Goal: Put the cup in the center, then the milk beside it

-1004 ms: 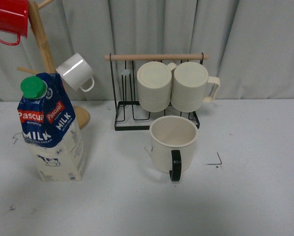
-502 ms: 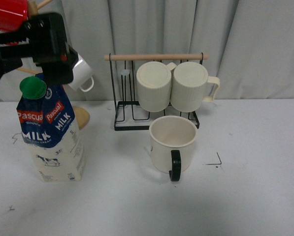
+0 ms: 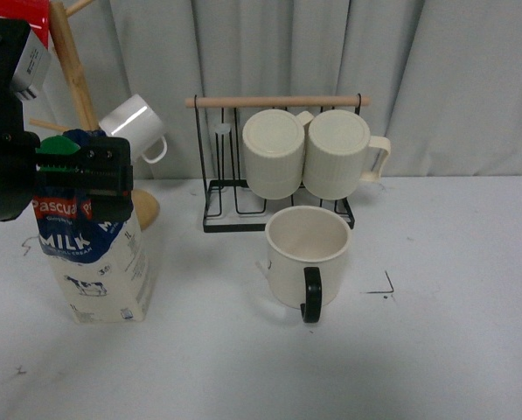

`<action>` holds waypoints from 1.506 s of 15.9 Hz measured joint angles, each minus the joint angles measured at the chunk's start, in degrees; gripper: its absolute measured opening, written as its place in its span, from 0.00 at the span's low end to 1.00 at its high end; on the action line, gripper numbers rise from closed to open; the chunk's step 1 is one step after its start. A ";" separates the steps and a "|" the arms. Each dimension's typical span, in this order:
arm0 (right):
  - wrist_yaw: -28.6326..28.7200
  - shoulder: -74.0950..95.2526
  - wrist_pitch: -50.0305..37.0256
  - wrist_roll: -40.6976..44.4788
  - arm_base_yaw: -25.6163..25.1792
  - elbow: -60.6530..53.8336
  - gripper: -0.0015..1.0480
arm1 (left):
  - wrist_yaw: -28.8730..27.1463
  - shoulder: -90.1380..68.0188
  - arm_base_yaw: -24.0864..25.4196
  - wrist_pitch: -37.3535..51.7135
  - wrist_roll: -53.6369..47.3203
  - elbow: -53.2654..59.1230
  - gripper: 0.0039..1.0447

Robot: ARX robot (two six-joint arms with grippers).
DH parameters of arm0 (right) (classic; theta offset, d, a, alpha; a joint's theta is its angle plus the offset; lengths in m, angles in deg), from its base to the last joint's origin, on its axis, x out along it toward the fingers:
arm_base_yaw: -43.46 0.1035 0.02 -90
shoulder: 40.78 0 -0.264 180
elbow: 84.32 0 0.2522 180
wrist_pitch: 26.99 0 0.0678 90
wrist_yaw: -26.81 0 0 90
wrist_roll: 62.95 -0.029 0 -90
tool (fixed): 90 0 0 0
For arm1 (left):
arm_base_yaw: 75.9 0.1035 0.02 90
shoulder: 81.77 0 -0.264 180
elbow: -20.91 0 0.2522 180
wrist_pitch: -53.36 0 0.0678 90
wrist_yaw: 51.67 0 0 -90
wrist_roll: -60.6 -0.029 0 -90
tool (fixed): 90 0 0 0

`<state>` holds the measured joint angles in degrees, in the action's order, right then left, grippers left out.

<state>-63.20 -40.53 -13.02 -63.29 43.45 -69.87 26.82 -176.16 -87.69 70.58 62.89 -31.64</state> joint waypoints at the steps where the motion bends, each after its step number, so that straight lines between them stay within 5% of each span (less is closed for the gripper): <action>1: 0.00 0.00 -0.02 0.00 0.00 0.00 0.94 | -0.22 -1.31 0.26 0.79 -0.02 -0.26 0.94; 11: 0.00 0.00 0.00 0.00 0.00 0.00 0.94 | -2.08 -8.74 0.33 5.73 -0.81 -0.09 0.94; 14: 0.00 0.00 0.00 0.00 0.00 0.00 0.94 | -2.69 -8.17 -0.13 5.01 -0.79 -0.09 0.68; 18: 0.00 0.00 0.00 0.00 0.00 0.00 0.94 | -4.37 -4.04 -3.54 4.00 -0.79 -0.90 0.74; 20: 0.00 0.00 0.00 0.00 0.00 0.00 0.94 | -5.25 -3.45 -5.33 4.09 -0.81 -1.73 0.65; 21: 0.00 0.00 0.00 0.00 0.00 0.00 0.94 | -5.33 -3.78 -5.38 4.15 -1.03 -1.73 0.77; 22: 0.00 0.00 -0.02 0.00 0.00 0.00 0.94 | -5.51 -4.68 -5.25 4.44 -1.25 -1.73 0.79; 24: 0.00 0.00 0.00 0.00 0.00 0.00 0.94 | -6.14 -6.54 -4.74 5.38 -1.53 -1.68 0.63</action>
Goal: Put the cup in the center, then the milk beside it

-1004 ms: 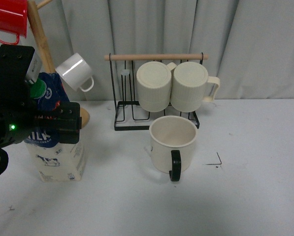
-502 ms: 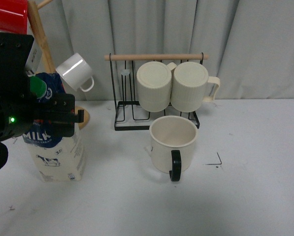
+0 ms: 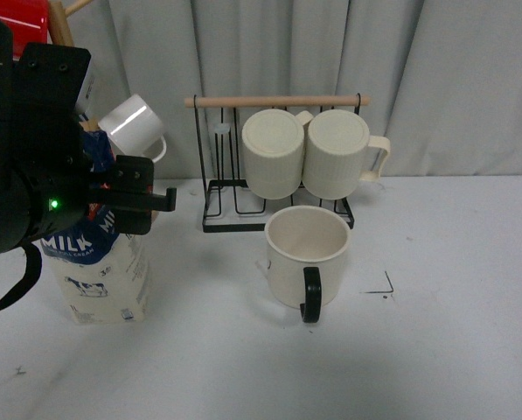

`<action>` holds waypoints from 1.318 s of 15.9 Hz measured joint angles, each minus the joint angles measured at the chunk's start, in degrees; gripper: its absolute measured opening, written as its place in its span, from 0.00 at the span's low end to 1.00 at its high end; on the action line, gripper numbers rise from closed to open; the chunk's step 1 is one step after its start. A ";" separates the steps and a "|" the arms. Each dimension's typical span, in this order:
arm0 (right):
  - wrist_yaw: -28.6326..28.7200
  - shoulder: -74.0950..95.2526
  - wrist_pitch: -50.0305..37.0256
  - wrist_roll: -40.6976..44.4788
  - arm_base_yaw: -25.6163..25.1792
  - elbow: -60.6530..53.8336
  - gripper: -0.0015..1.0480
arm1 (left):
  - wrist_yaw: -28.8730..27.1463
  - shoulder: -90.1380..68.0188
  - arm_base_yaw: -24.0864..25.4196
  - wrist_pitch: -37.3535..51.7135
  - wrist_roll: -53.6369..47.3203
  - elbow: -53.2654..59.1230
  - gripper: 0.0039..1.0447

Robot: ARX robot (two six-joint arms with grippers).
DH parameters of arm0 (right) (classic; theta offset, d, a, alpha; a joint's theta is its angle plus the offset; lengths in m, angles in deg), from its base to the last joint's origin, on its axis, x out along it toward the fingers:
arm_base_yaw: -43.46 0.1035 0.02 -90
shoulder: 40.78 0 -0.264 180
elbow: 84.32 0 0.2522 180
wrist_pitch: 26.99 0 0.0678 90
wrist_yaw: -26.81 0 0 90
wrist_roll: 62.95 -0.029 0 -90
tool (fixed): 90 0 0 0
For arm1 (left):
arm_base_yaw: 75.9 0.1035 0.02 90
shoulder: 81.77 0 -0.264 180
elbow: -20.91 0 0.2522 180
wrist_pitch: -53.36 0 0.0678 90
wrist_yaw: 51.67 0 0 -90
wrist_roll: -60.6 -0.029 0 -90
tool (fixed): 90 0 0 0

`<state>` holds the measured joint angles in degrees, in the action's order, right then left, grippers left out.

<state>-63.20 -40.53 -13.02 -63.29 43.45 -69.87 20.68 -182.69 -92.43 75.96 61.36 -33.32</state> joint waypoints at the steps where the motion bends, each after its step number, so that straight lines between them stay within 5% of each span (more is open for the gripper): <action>1: 0.00 0.00 0.00 0.00 0.00 0.00 0.94 | -0.09 -0.46 0.52 0.15 -0.20 0.02 0.52; 3: 0.00 0.00 -0.02 0.00 0.00 0.00 0.94 | -0.55 -0.50 1.11 0.26 -0.70 0.17 0.24; 5: 0.00 0.00 -0.02 0.00 0.00 0.00 0.94 | -0.33 -0.50 0.98 0.20 -0.72 0.20 0.14; 14: 0.00 0.00 0.00 0.00 0.00 0.00 0.94 | -0.24 1.84 -1.01 -3.08 -0.72 0.20 0.14; 16: 0.00 0.00 0.00 0.00 0.00 0.00 0.94 | -1.46 2.12 -8.11 -2.40 0.66 -1.44 0.14; 21: 0.00 0.00 -0.02 0.00 0.00 0.00 0.94 | -3.41 -4.13 -13.20 0.68 3.15 -5.49 0.14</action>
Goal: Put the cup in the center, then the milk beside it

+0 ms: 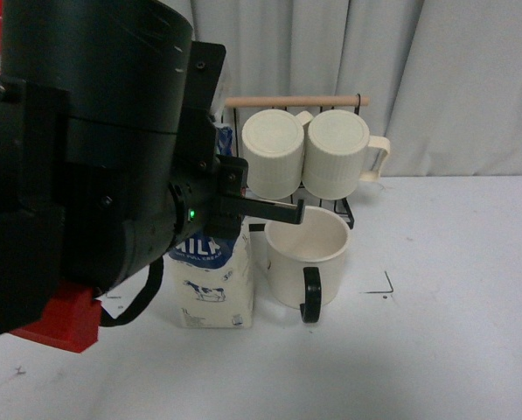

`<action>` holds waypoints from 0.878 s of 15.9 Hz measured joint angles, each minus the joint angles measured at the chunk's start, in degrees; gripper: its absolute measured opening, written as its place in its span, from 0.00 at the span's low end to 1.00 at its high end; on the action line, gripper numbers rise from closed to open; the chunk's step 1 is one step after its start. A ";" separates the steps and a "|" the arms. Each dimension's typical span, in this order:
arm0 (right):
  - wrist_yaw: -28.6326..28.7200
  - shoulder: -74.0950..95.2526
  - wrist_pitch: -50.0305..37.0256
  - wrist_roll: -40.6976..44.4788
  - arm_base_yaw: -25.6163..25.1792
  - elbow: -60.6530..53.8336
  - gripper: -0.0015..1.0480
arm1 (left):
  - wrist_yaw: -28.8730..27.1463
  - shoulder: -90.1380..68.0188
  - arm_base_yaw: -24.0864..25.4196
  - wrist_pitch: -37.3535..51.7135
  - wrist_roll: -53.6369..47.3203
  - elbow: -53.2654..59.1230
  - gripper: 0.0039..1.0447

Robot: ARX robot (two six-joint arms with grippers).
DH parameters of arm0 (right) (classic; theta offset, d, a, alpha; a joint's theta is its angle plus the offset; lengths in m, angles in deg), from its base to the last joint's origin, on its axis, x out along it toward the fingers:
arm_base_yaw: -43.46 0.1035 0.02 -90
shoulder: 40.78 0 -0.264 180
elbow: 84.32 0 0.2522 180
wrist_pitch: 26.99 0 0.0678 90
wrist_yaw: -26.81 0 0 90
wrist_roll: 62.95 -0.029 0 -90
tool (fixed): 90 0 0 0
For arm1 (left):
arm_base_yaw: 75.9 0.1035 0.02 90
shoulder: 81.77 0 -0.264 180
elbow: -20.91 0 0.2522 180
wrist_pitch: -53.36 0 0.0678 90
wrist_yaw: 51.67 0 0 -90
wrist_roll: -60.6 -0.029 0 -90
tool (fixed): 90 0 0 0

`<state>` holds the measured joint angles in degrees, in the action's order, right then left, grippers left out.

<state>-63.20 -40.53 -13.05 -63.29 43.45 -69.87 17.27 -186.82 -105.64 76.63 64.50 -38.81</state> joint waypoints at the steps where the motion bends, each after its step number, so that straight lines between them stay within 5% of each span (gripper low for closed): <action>1: 0.00 0.00 0.00 0.00 0.00 0.00 0.94 | -0.37 -1.27 -0.52 0.74 0.31 -0.37 0.14; 7: 0.00 0.00 0.00 0.00 0.00 0.00 0.94 | -2.05 -4.50 -0.85 5.05 -0.26 -2.47 0.14; 14: 0.00 0.00 0.02 0.00 0.00 0.00 0.94 | 0.13 3.63 -1.16 3.89 1.81 2.29 0.84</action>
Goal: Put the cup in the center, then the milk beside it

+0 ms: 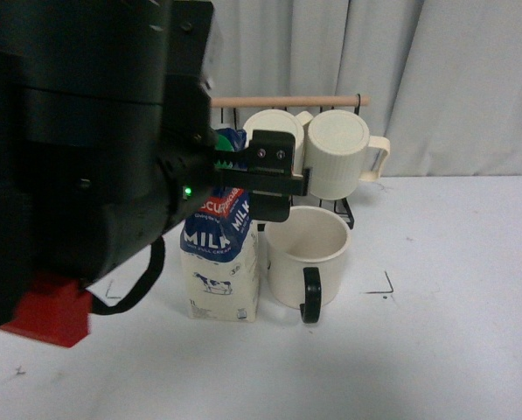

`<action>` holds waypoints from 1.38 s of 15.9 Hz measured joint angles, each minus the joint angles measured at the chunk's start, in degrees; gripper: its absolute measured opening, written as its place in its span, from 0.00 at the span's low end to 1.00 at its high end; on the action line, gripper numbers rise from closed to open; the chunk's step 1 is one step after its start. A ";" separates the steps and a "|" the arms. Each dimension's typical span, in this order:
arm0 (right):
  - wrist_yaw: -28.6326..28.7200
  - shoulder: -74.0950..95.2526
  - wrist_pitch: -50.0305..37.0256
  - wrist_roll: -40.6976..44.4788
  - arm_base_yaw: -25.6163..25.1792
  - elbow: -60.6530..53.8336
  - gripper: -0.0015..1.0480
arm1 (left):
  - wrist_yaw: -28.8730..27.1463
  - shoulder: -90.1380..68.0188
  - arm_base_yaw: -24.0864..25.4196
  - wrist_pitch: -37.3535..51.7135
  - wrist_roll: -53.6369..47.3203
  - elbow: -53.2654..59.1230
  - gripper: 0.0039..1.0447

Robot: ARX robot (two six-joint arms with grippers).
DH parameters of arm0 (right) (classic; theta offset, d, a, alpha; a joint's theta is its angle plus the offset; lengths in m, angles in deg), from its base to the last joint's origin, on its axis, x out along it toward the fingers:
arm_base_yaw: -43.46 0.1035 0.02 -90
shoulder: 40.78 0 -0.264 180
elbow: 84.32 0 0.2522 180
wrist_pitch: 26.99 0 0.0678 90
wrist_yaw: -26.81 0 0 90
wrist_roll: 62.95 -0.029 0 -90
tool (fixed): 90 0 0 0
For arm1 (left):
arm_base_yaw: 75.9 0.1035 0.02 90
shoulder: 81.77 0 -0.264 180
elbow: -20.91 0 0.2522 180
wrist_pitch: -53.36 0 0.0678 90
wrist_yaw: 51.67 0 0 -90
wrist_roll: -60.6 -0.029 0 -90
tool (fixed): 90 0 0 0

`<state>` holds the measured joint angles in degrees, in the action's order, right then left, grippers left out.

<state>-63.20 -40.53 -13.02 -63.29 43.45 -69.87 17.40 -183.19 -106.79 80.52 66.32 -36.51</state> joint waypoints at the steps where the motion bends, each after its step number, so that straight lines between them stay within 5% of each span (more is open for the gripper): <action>1: 0.00 0.00 0.00 0.00 0.00 0.00 0.94 | 0.50 9.35 -2.80 1.16 1.62 5.70 0.94; 2: -0.04 0.00 -0.09 0.00 0.00 0.00 0.94 | -0.74 22.99 -6.36 0.02 1.05 15.52 0.92; 3: 0.09 0.04 0.00 0.00 0.00 0.00 0.94 | -8.59 27.95 -8.07 6.25 -1.25 21.55 0.82; 5: 0.02 0.00 -0.02 0.00 0.00 0.00 0.94 | -12.17 38.42 -3.89 6.47 -3.69 28.74 0.65; 11: 0.04 0.00 -0.02 0.00 0.00 0.00 0.94 | 1.95 59.89 12.22 -4.79 -4.68 38.73 0.01; 19: 0.04 0.00 -0.02 0.00 0.00 0.00 0.94 | 13.68 76.43 23.71 -16.09 -4.87 43.06 0.01; 22: 0.04 0.00 -0.02 0.00 0.00 0.00 0.94 | 19.82 81.83 31.43 -21.42 -4.85 43.10 0.01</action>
<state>-63.15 -40.53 -13.05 -63.29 43.45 -69.87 37.22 -101.36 -75.36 59.10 61.47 6.59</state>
